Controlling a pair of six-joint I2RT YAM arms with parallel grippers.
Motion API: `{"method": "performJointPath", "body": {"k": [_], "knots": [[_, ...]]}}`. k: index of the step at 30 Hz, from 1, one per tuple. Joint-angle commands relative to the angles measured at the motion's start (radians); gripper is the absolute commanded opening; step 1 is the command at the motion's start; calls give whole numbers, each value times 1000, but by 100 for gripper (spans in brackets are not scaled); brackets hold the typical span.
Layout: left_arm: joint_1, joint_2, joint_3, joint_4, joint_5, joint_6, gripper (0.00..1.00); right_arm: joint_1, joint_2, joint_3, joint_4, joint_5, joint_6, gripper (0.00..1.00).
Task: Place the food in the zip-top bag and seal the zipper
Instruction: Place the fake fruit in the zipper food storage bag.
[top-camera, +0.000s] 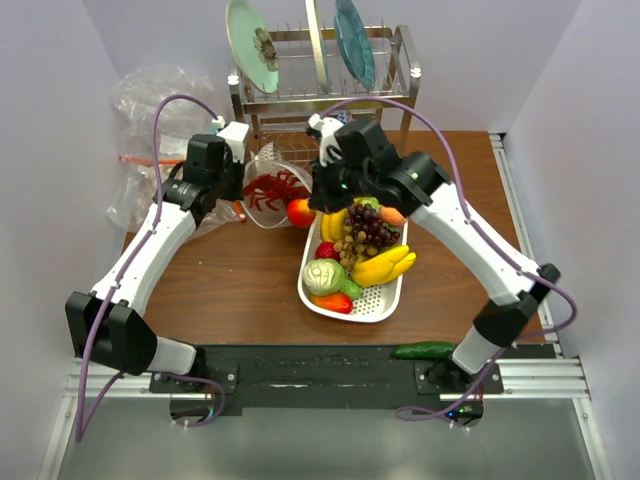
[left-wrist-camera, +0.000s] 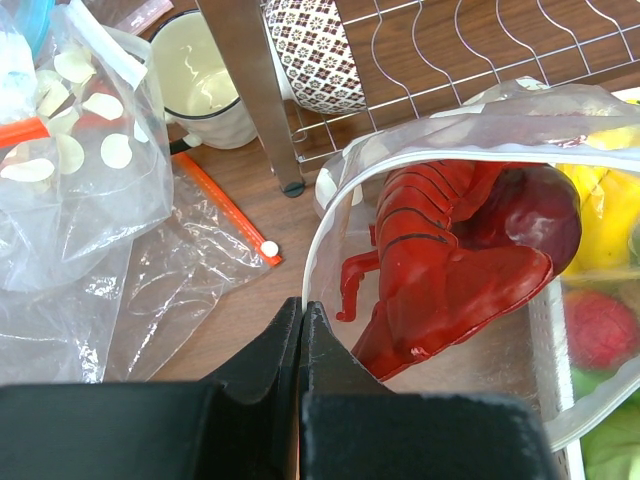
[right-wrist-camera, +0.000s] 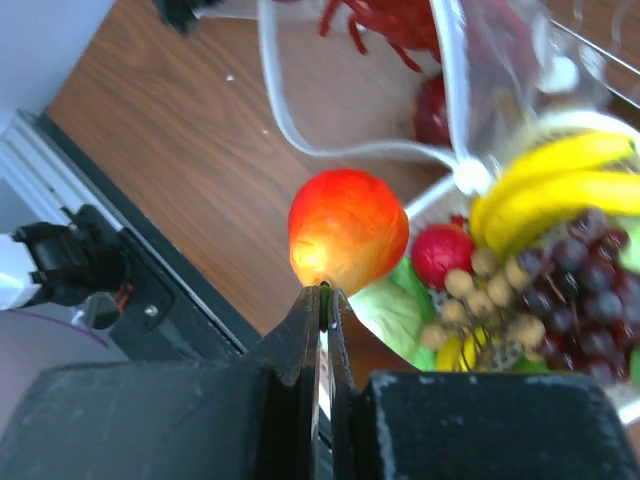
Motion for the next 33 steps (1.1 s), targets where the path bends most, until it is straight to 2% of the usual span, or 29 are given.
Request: {"method": "performJointPath", "body": {"k": [1,5,10,14,16,17,18,19,22,29,33], "knots": [[9,-25,17,32,13,11,0,5,119,176,55,-97,-26,0],[9,-32,18,32,10,11,0,2,234,288,102,-83,-35,0],[9,-32,27,25,8,11,0,0,345,313,130,-39,-67,0],[9,-34,34,18,3,10,0,-4,382,267,159,-28,-84,0],[9,-34,38,17,3,8,0,-4,401,253,173,-26,-92,8],[9,-35,38,17,2,7,0,-7,412,261,167,-26,-95,19],[9,-35,40,17,2,7,0,-7,421,273,154,-28,-95,41],[9,-32,40,15,2,7,0,-9,440,290,139,-32,-95,46],[9,-34,40,15,-1,8,0,-9,419,336,99,-43,-95,54],[9,-32,34,22,0,8,0,-9,227,166,156,20,-113,56],[9,-32,32,22,0,8,0,-10,103,22,196,90,-38,70]]}}
